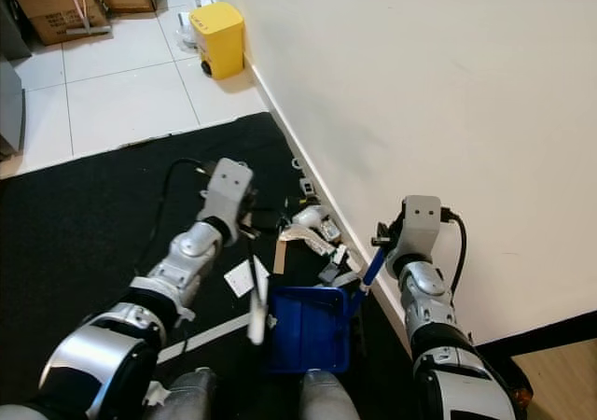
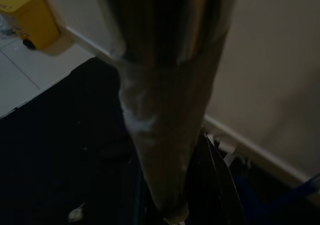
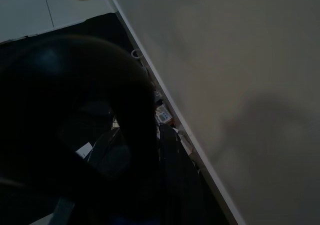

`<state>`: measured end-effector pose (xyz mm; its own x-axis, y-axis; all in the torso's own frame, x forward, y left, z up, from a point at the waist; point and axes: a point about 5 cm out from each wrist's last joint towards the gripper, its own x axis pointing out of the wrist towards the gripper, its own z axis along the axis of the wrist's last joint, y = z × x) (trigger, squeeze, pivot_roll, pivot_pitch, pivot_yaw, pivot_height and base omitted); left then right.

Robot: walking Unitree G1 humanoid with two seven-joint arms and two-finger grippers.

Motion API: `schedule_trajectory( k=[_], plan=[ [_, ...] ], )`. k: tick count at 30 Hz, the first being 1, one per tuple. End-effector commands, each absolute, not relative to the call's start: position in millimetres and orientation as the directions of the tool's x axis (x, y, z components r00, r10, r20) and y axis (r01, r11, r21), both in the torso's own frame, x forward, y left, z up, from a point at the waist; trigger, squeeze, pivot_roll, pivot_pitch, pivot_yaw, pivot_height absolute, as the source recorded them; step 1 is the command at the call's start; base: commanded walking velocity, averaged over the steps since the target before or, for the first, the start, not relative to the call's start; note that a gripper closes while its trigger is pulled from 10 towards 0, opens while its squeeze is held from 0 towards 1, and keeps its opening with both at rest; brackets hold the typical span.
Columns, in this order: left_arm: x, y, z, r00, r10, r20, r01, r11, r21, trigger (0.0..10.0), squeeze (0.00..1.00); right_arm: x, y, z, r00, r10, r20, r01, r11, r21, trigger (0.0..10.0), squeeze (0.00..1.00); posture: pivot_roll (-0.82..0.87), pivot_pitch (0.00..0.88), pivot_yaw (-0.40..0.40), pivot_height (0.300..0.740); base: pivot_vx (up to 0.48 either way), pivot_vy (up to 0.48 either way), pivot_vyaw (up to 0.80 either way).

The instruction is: Sweep floor

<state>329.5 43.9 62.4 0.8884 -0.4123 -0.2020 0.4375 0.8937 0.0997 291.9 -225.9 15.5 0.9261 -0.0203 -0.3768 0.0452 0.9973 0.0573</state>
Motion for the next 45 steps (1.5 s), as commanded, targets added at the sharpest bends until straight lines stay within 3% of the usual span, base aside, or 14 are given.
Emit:
schedule_trajectory(
  k=[1,9,14,18,26,33,40,45],
  plan=[
    [335,32,78,0.902,-0.413,-0.124,0.426,0.899,0.102,10.0,0.00,278,-219,-3,0.891,0.000,-0.454,0.052,0.993,0.101,10.0,0.00,0.01,0.061,0.011,0.740,0.000,0.000,0.00],
    [343,23,99,0.932,-0.363,-0.018,0.363,0.931,0.026,10.0,0.00,279,-217,-3,0.893,0.004,-0.450,0.047,0.994,0.102,10.0,0.00,0.01,0.062,0.016,0.740,0.000,0.000,0.00],
    [362,52,130,0.961,-0.248,0.123,0.251,0.968,-0.008,10.0,0.00,279,-218,-2,0.895,0.002,-0.446,0.048,0.994,0.101,10.0,0.00,0.01,0.062,0.015,0.740,0.000,0.000,0.00],
    [369,72,142,0.955,-0.235,0.179,0.242,0.970,-0.022,10.0,0.00,279,-218,-2,0.895,0.003,-0.447,0.047,0.994,0.100,10.0,0.00,0.02,0.060,0.012,0.740,0.000,0.000,0.00],
    [365,119,130,0.922,-0.377,0.090,0.367,0.924,0.111,10.0,0.00,280,-217,-2,0.895,0.004,-0.447,0.048,0.993,0.106,10.0,0.00,0.02,0.056,0.010,0.740,0.000,0.000,0.00],
    [355,164,119,0.925,-0.380,0.000,0.367,0.894,0.258,10.0,0.00,285,-224,5,0.905,-0.035,-0.425,0.082,0.992,0.094,10.0,0.00,0.03,0.050,-0.001,0.740,0.000,0.000,0.00],
    [344,168,112,0.905,-0.423,-0.034,0.415,0.866,0.277,10.0,0.00,293,-248,19,0.887,-0.245,-0.391,0.310,0.944,0.113,10.0,0.00,0.04,0.040,0.005,0.740,0.000,0.000,0.00],
    [339,165,112,0.903,-0.429,-0.016,0.422,0.880,0.219,10.0,0.00,300,-255,29,0.895,-0.258,-0.364,0.340,0.923,0.181,10.0,0.00,0.03,0.031,0.011,0.740,0.000,0.000,0.00]
  ],
)
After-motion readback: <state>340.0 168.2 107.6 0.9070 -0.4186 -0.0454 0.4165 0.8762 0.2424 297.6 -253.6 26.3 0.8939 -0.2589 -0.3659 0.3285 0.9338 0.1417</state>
